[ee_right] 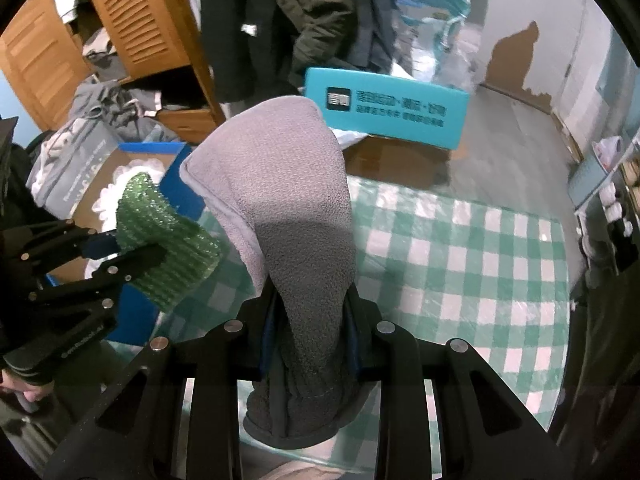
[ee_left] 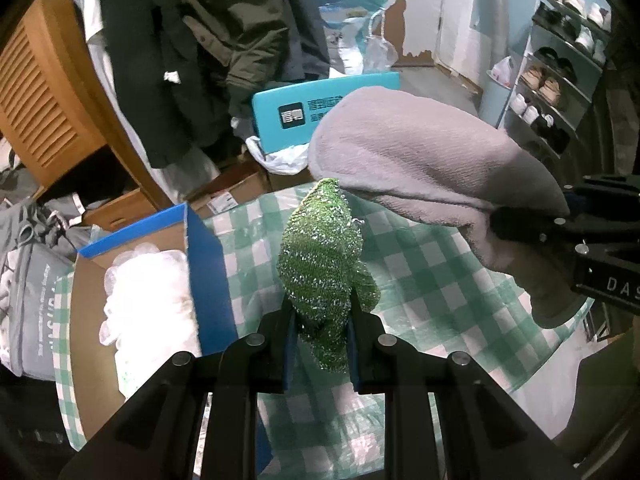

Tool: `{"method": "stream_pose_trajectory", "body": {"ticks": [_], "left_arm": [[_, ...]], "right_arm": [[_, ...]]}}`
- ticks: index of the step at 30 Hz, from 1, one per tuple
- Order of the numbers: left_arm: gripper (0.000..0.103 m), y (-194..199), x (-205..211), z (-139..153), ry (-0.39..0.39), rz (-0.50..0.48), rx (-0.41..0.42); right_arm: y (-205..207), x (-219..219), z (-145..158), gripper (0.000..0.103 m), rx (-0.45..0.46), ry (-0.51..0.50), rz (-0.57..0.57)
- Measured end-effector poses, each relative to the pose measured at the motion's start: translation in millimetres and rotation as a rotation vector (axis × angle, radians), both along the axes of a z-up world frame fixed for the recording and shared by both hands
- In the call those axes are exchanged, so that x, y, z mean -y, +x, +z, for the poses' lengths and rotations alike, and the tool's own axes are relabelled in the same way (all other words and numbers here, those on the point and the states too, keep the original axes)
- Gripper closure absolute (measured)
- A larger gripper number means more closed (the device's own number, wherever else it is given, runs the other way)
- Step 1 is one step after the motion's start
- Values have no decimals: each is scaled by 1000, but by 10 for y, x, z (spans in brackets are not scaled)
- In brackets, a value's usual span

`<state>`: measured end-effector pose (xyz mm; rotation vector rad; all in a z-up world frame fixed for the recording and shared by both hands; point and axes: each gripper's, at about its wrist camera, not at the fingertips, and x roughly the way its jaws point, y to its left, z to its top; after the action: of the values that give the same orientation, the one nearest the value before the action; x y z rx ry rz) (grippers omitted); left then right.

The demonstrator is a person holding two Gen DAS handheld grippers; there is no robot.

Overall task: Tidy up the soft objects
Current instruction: 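Carry the green scrubber and grey mitt over the box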

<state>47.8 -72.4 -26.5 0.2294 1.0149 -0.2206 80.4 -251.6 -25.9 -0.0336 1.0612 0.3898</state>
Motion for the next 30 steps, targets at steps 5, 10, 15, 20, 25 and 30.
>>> {"method": "stream_pose_trajectory", "body": {"ticks": [5,10,15,20,25,30], "left_arm": [[82,-32,-167,62,-2,22,18],[82,-65,-398,104,-10,56,30],[82,-92,-647,115,-17,96,38],[82,-104,-950,120,-28,150,40],[82,-132,-1263,117,-38,200,40],[82,-132,-1576,81,-38,255,34]], "right_arm": [[11,-265,59,77,9,6,40],[35,-537,113,77,14,14,78],[60,-843,158,77,16,19,120],[80,-1168,195,77,16,22,166],[80,-1454,213,77,15,25,204],[101,-1752,180,77,-5,34,238]]}}
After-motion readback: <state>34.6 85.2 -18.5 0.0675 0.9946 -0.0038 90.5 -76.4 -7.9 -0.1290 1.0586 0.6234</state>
